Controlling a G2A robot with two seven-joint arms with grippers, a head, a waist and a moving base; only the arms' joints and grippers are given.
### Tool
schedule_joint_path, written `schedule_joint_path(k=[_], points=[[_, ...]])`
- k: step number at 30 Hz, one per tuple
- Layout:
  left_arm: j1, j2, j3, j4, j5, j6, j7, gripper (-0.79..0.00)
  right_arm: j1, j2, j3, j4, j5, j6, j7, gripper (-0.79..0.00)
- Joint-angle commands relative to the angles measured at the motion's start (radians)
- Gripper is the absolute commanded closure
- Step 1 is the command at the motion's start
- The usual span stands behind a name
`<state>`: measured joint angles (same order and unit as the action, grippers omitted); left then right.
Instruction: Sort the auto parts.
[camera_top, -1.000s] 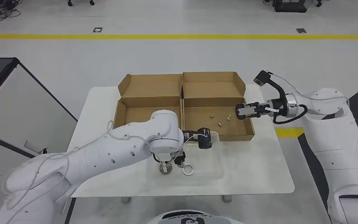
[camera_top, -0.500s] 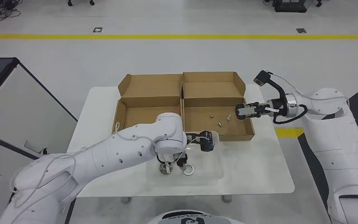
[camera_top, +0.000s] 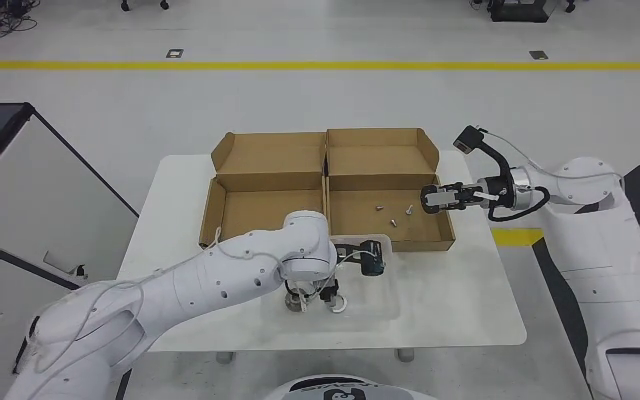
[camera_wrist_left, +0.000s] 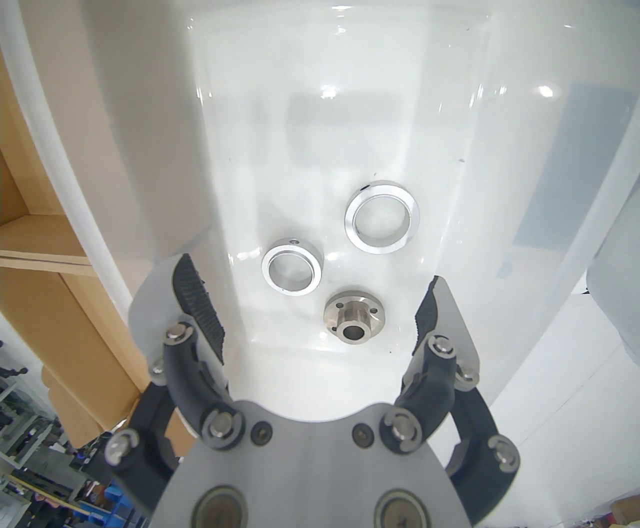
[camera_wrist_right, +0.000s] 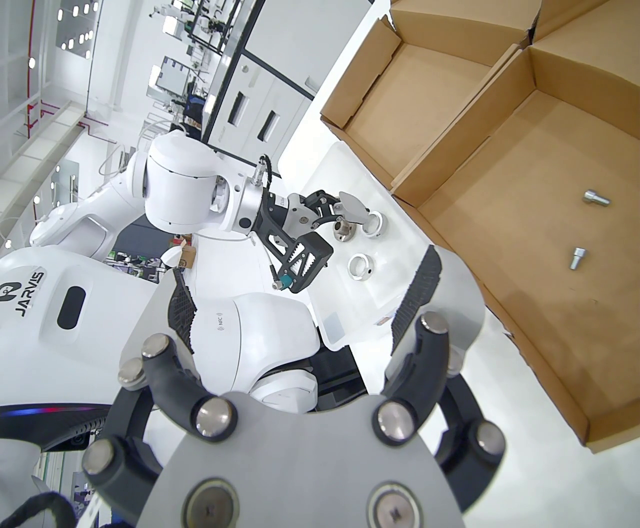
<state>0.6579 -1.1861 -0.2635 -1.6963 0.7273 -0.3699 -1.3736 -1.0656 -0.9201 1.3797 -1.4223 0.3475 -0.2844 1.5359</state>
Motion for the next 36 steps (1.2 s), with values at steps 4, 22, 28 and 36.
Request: schedule_joint_path(k=[4, 22, 28, 36], points=[[0.008, -0.014, 0.007, 0.025, 0.012, 0.0, 0.02, -0.785, 0.0, 0.0, 0.0, 0.0, 0.0, 0.0, 0.0, -0.785], [0.026, -0.06, 0.028, 0.081, 0.026, -0.026, 0.03, -0.594, 0.0, 0.0, 0.0, 0.0, 0.0, 0.0, 0.0, -0.785], [0.027, -0.076, 0.041, 0.097, 0.032, -0.038, 0.009, -0.551, 0.0, 0.0, 0.0, 0.0, 0.0, 0.0, 0.0, -0.785], [0.028, -0.095, 0.05, 0.121, 0.018, -0.054, -0.02, -0.434, 0.0, 0.0, 0.0, 0.0, 0.0, 0.0, 0.0, -0.785]])
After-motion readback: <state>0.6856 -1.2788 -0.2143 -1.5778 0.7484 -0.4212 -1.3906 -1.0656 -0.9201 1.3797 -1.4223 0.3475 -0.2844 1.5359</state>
